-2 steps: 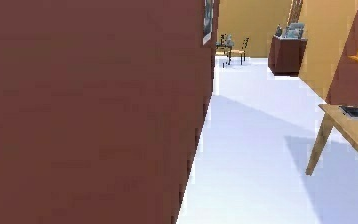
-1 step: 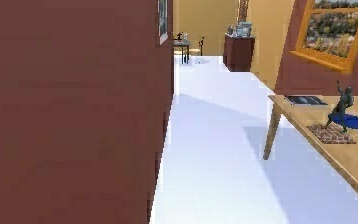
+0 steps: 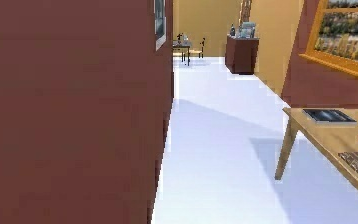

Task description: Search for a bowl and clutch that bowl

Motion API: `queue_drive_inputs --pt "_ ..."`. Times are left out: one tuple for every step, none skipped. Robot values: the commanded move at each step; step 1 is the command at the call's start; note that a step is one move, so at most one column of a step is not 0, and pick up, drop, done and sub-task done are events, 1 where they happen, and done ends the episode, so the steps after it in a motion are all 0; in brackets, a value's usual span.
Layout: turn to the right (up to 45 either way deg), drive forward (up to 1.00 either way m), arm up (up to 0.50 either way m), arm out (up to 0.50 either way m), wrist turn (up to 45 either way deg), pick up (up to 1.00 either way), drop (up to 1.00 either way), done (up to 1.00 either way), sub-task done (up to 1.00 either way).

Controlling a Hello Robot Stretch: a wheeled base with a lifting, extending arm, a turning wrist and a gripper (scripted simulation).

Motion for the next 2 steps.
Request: queue_drive_inputs --pt "39.0 0.00 0.00 0.00 0.0 0.00 0.00 0.00 0.00" --pt "0.0 0.35 0.00 0.00 0.0 0.00 0.00 0.00 0.00"
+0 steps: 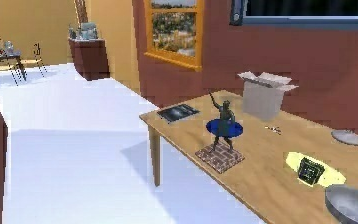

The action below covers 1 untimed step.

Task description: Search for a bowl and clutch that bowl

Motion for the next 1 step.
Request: queue_drive_inputs --pt "-36.0 0.00 0.00 0.00 0.0 0.00 0.00 0.00 0.00"
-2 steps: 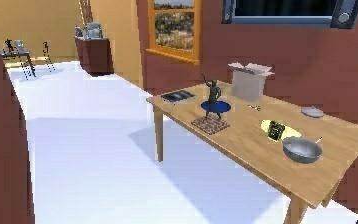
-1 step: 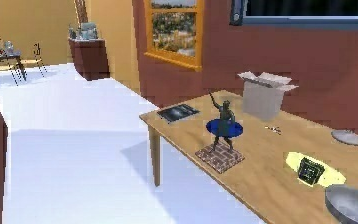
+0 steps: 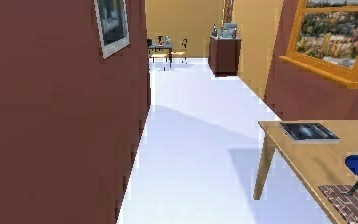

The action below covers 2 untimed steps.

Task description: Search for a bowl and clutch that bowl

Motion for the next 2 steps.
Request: queue_drive_inputs --pt "0.0 0.00 0.50 0.00 0.0 0.00 0.00 0.00 0.00" --pt "0.0 0.00 0.38 0.00 0.0 0.00 0.00 0.00 0.00"
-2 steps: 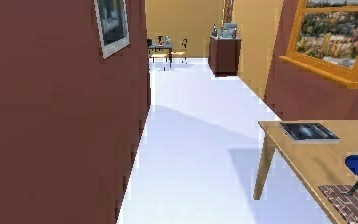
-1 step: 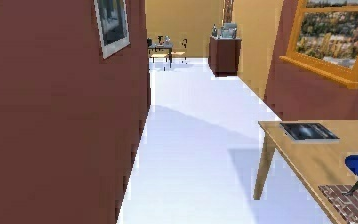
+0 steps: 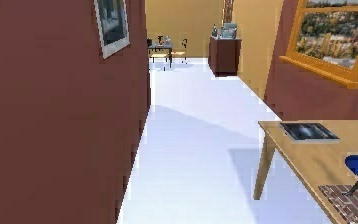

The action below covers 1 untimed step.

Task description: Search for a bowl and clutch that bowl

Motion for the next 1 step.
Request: queue_drive_inputs --pt "0.0 0.00 0.00 0.44 0.0 0.00 0.00 0.00 0.00"
